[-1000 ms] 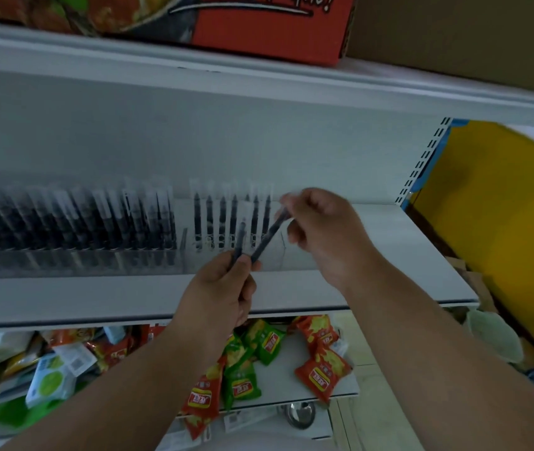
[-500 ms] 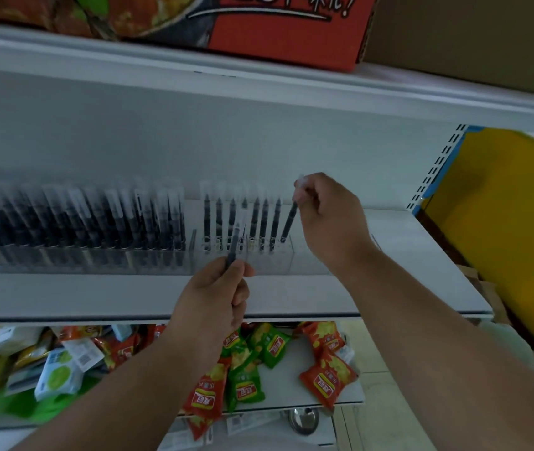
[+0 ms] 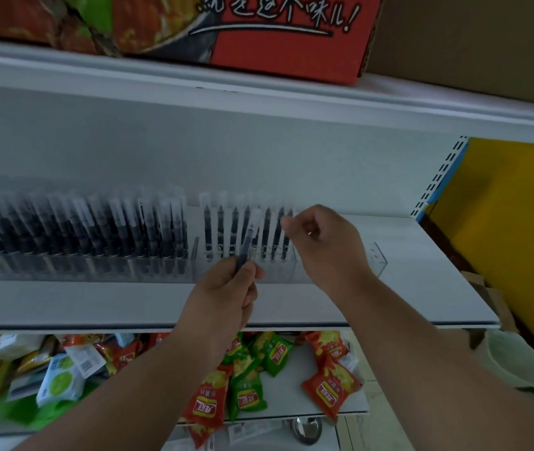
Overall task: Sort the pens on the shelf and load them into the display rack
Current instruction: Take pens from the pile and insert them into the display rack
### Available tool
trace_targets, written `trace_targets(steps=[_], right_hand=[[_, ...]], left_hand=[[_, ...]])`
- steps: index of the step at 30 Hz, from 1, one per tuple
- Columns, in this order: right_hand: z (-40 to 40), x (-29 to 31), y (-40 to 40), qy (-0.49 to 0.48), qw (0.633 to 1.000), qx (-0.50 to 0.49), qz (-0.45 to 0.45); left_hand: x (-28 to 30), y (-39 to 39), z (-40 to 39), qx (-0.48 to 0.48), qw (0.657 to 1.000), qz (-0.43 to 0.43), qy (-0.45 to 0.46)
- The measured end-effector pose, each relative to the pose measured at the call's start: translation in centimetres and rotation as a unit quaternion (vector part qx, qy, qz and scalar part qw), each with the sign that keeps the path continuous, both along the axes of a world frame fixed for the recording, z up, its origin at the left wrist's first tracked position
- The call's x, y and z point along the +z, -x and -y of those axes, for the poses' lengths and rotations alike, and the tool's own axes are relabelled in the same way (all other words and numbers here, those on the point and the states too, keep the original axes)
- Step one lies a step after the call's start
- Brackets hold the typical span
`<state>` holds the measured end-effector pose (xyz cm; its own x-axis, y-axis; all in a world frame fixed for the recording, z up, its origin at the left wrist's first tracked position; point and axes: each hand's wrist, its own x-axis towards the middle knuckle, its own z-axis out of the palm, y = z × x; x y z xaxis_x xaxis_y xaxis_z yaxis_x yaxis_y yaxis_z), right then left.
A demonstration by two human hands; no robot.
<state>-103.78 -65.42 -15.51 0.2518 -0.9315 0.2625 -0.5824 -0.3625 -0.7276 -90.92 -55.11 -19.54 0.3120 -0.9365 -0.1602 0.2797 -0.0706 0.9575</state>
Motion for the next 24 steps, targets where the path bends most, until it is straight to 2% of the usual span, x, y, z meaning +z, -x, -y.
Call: trace_targets(steps=[2, 3, 6, 9, 11, 13, 16, 18, 21, 24], right_hand=[[-0.8, 0.4, -0.1, -0.068, 0.995, 0.055, 0.038], [-1.1, 0.7, -0.1, -0.088, 0.992, 0.074, 0.056], [-1.4, 1.4, 0.4, -0.127, 0.979, 0.083, 0.133], [-1.2, 1.3, 1.0, -0.168, 0.965, 0.077, 0.184], [-1.1, 1.1, 1.2, -0.160, 0.965, 0.067, 0.197], [-0.8, 1.4, 1.6, -0.134, 0.963, 0.037, 0.229], [0.3, 2.5, 2.5, -0.075, 0.955, -0.021, 0.287], [1.2, 2.8, 3.0, -0.014, 0.966, -0.042, 0.253], [2.1, 2.5, 3.0, 0.049, 0.986, -0.050, 0.154], [2.6, 1.6, 2.4, 0.065, 0.992, -0.040, 0.098]], left_hand=[[-0.1, 0.3, 0.6, -0.024, 0.997, 0.074, 0.008], [-0.1, 0.4, 0.9, -0.042, 0.989, 0.142, 0.016], [-0.2, 0.5, 1.2, -0.074, 0.937, 0.338, 0.044], [0.1, 0.4, 1.5, -0.082, 0.894, 0.431, 0.090], [0.2, 0.3, 1.9, -0.088, 0.864, 0.487, 0.099], [-0.1, 0.2, 2.2, -0.047, 0.832, 0.542, 0.103], [-1.0, -0.5, 2.3, 0.046, 0.752, 0.643, 0.137], [-1.9, -1.0, 2.5, 0.035, 0.709, 0.690, 0.139], [-3.1, -1.1, 2.7, -0.019, 0.662, 0.745, 0.082], [-3.5, -1.1, 2.7, -0.035, 0.638, 0.767, 0.061]])
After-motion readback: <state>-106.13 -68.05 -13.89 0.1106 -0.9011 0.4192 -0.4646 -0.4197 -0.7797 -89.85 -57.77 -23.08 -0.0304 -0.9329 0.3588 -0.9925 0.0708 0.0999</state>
